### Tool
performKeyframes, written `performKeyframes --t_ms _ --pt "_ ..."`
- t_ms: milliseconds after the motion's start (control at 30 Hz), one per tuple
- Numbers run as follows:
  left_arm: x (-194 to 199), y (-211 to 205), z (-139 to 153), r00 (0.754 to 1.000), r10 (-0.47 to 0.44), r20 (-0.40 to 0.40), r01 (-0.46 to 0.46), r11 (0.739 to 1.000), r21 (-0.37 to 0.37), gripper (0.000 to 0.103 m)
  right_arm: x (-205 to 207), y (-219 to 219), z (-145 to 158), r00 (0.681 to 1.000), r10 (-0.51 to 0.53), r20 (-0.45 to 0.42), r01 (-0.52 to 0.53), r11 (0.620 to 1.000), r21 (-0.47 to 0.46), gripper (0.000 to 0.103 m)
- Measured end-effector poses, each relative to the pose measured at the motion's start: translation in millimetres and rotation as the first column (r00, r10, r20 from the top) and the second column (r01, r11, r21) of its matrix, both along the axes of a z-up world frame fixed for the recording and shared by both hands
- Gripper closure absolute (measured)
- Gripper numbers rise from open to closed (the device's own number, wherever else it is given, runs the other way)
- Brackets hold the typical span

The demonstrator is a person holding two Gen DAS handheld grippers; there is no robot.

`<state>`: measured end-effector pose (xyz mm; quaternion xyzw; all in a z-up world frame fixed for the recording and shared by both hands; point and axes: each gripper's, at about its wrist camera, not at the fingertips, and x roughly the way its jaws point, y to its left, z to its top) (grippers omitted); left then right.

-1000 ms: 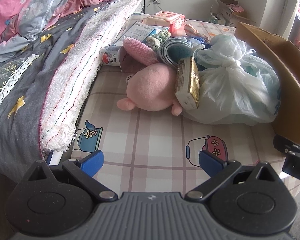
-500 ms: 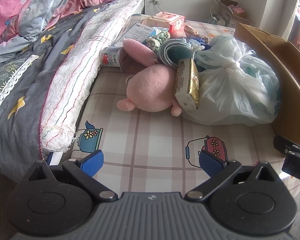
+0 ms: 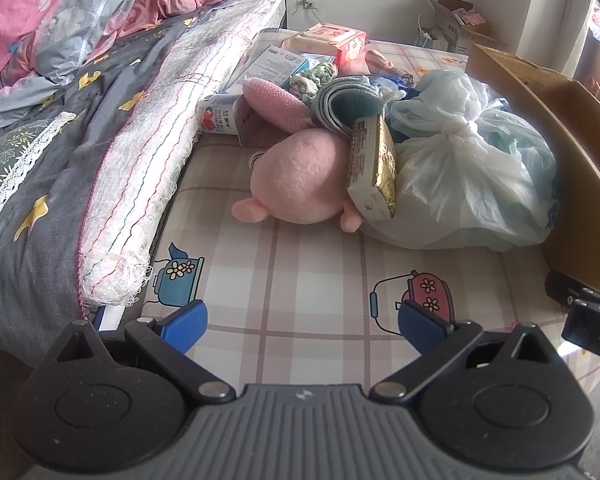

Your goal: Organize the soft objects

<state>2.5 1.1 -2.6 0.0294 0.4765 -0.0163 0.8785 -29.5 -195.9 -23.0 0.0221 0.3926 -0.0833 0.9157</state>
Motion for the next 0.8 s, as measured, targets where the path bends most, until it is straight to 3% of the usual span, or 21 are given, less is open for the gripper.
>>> performKeyframes --t_ms 233,333,467,633,800 --pt "-0.6 0.3 4.1 1.000 -0.008 0.027 0.007 1.000 0.018 0.001 -1.7 -1.1 2.8 1.000 0.004 0.019 -0.004 1.000 -0.001 0.001" --pt "1.2 1.4 17.1 0.996 -0.030 0.088 0.027 0.999 0.038 0.001 -1.0 -3.1 11.9 0.999 0.007 0.051 -0.007 1.000 0.003 0.001" --pt "8.9 3.5 38.1 0.983 -0.063 0.171 0.053 0.997 0.064 0.001 5.0 -9.6 27.7 0.996 0.033 0.085 -0.040 0.995 0.091 0.001" --pt "22.3 14.1 48.0 0.970 -0.076 0.230 0.076 0.997 0.011 0.001 1.9 3.3 51.4 0.978 0.090 0.190 -0.101 0.993 0.053 0.001" --pt "33.7 21.6 35.0 0.975 -0.085 0.205 0.093 0.995 -0.032 0.002 7.4 9.4 38.9 0.971 0.122 0.204 -0.153 0.978 0.143 0.001"
